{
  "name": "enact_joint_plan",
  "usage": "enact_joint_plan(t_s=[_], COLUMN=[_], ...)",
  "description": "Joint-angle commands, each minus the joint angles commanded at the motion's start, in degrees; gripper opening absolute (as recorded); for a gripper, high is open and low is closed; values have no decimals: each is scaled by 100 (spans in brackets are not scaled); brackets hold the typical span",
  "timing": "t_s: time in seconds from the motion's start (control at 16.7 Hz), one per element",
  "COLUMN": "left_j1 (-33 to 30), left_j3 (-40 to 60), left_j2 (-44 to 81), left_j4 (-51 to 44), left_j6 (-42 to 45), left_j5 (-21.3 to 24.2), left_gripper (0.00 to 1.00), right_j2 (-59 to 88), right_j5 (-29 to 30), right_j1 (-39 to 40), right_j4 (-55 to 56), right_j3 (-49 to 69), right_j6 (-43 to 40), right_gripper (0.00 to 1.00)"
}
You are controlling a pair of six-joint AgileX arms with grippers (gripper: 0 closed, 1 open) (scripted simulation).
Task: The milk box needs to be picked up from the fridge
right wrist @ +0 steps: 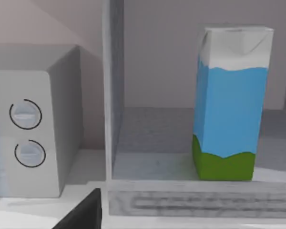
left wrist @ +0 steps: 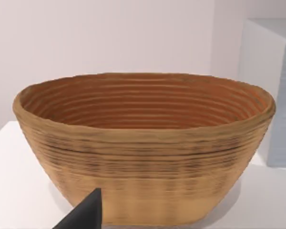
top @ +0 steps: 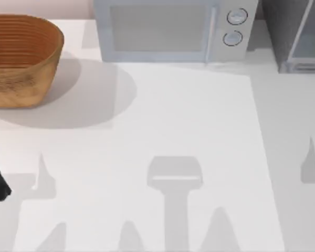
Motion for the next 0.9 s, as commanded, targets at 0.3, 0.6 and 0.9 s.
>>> enact_joint_plan(t_s=[0.3, 0.6, 0.9], left_j1=[0, 0, 0], left_j3=[0, 0, 0], left_j2=[0, 0, 0], left_j4=[0, 0, 0], left_j6=[0, 0, 0], left_j5=[0, 0, 0], left_gripper=[100, 100, 100], right_j2=[2900, 5643, 7472], right_j5=[-761, -1497, -2046], right_j1=[-795, -1556, -2125], right_j4=[2431, 4702, 6481], right_j3=[211, 414, 658], right_j6=[37, 92, 118], right_gripper=[100, 100, 100])
